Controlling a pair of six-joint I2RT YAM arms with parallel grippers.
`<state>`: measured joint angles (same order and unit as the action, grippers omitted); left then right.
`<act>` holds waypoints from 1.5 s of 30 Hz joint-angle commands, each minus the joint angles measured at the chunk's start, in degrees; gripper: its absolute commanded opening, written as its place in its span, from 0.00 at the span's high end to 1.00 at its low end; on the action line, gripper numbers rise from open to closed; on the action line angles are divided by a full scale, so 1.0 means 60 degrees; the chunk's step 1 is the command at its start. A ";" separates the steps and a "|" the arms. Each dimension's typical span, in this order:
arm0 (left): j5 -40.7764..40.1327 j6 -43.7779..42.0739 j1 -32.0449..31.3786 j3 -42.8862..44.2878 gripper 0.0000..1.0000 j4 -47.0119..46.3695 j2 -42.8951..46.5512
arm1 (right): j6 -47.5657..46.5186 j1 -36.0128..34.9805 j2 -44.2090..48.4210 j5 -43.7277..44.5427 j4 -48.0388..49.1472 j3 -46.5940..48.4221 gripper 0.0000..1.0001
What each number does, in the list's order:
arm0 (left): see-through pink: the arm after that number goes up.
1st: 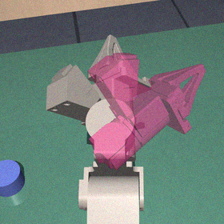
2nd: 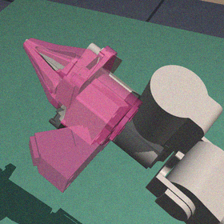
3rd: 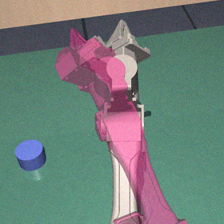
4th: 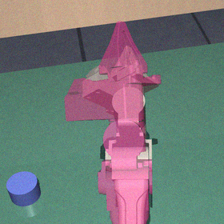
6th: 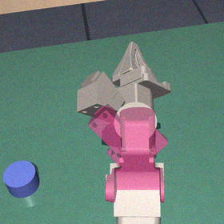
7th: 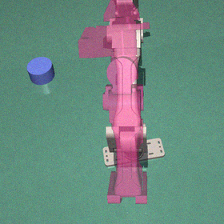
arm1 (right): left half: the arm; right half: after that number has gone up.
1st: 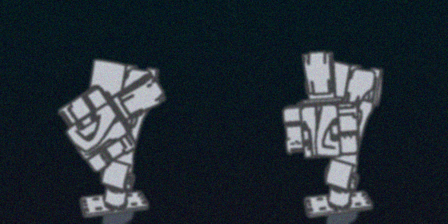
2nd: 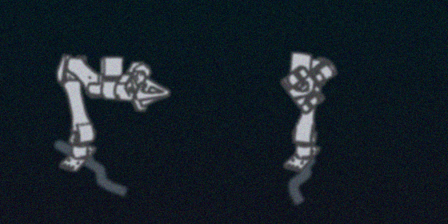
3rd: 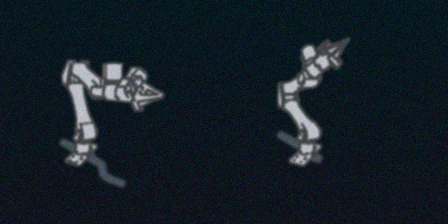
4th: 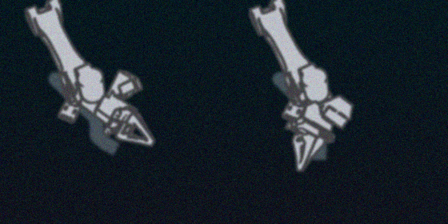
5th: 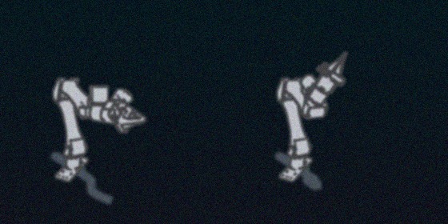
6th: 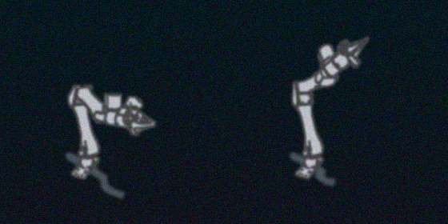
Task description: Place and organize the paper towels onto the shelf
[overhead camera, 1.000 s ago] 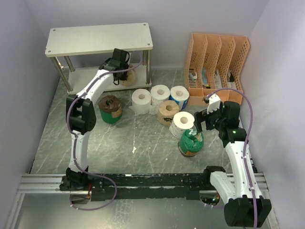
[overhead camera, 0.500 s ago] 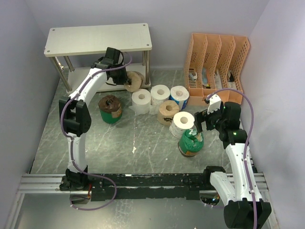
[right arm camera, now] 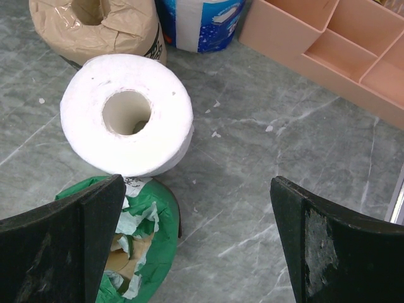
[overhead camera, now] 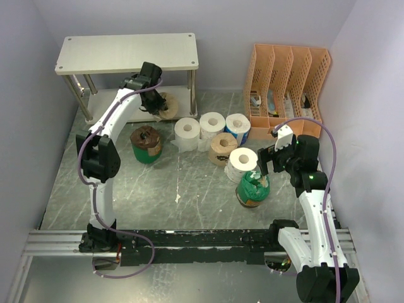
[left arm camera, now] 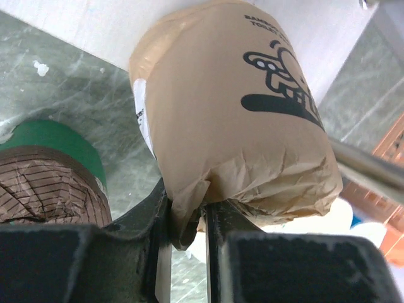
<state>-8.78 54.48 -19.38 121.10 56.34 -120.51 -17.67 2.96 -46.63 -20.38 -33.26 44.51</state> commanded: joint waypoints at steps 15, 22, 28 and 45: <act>-0.0004 0.4839 -0.0032 0.0023 0.92 -0.3323 0.0849 | -0.0096 0.0078 0.0124 -0.0101 0.0148 -0.0050 0.00; 0.0163 0.6285 -0.0127 -0.0378 0.86 -0.3258 0.0929 | -0.0116 0.0078 0.0142 -0.0131 0.0122 -0.0038 0.00; -0.0368 0.7885 -0.0325 -0.0157 0.84 -0.1584 0.1054 | -0.0104 0.0078 0.0170 -0.0127 0.0117 -0.0049 0.00; -0.0237 0.9955 -0.0506 -0.0909 0.93 -0.0382 0.1051 | -0.0141 0.0089 0.0307 -0.0153 0.0106 -0.0036 0.00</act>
<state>-6.59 106.91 -21.78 117.43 55.77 -114.28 -18.00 2.96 -45.84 -20.64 -33.28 44.51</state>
